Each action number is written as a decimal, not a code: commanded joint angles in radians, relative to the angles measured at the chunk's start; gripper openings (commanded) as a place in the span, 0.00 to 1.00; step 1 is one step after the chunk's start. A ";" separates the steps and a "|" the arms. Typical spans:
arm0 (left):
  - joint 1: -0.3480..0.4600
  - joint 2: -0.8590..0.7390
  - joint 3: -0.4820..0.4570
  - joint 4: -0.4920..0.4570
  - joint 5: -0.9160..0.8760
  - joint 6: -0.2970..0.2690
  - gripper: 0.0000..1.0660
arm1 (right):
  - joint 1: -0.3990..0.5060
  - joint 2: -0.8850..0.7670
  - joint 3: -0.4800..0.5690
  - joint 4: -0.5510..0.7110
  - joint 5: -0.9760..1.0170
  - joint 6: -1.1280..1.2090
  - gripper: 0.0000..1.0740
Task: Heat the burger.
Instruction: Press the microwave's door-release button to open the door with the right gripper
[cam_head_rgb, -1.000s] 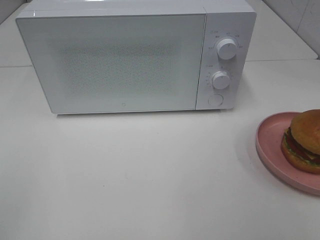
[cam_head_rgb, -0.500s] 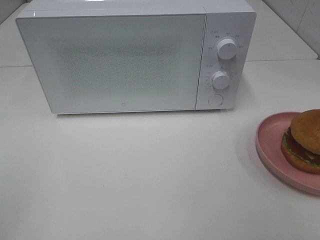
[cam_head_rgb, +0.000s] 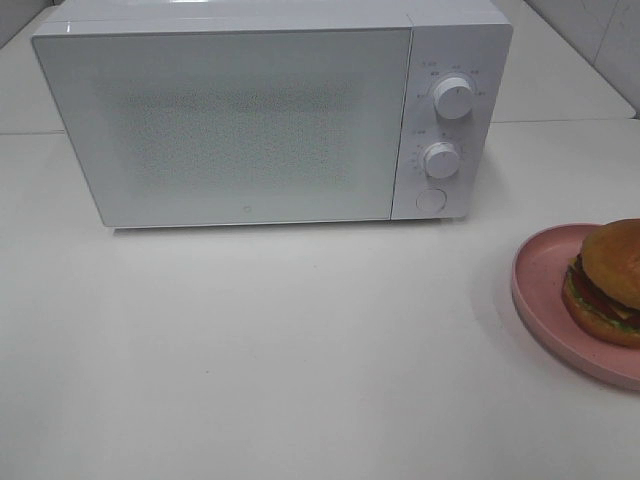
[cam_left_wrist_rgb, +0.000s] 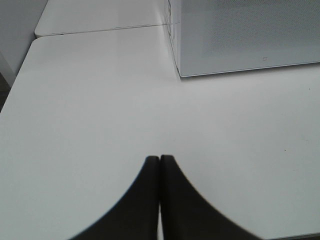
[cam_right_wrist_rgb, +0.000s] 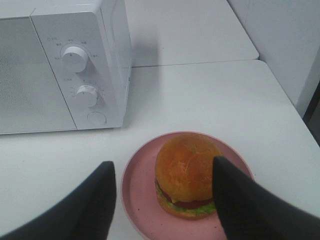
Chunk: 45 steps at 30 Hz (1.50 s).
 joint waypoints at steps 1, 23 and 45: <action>-0.002 -0.020 0.001 -0.001 -0.015 -0.008 0.00 | 0.001 0.050 0.005 0.002 -0.076 -0.012 0.51; -0.002 -0.020 0.001 -0.001 -0.015 -0.008 0.00 | 0.001 0.636 0.005 0.002 -0.736 -0.012 0.16; -0.002 -0.020 0.001 -0.001 -0.015 -0.008 0.00 | 0.004 1.128 0.004 -0.408 -1.240 0.436 0.00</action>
